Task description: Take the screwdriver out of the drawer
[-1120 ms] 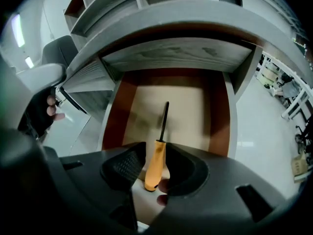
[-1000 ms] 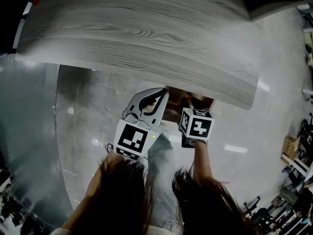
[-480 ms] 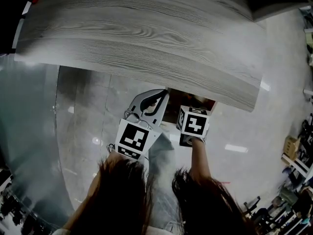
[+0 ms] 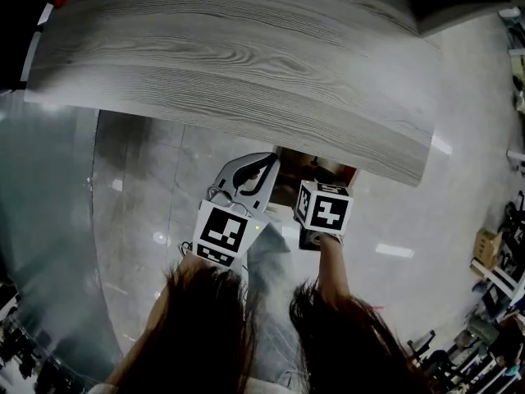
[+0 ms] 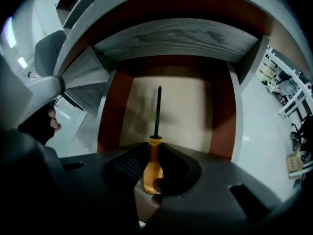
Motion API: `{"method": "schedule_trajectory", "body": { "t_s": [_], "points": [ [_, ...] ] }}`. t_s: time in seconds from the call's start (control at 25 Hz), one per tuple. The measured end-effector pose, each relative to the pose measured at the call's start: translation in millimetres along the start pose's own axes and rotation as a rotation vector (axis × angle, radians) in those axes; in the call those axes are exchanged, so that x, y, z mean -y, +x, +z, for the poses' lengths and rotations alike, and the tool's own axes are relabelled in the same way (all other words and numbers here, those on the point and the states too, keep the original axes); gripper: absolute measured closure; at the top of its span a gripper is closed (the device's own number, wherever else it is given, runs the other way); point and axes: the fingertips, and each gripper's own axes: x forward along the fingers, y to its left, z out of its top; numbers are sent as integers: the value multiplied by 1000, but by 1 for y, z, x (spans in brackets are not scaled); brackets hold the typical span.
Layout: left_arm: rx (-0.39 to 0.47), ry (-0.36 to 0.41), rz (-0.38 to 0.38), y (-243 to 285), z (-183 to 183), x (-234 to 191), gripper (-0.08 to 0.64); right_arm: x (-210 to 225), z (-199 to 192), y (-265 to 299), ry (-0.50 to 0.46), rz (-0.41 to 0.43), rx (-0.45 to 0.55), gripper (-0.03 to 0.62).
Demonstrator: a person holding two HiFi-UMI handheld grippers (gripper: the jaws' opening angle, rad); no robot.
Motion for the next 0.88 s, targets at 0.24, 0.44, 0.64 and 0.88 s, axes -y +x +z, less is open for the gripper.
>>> {"method": "schedule_trajectory", "body": {
  "t_s": [0.24,0.44,0.64,0.88],
  "points": [
    [-9,-1,6,-2,-4,7,543,-6,2,-12,-9,37,0,503],
    [-10,4,15,-6,-4,13,543,-9,4,-23,-15,67,-3,505],
    [-17,12,33,-8,-7,16,543,-9,8,-36,-12,97,1,505],
    [-42,24,44,-11,-11,27,543,-11,3,-49,16,144,-21,505]
  ]
}}
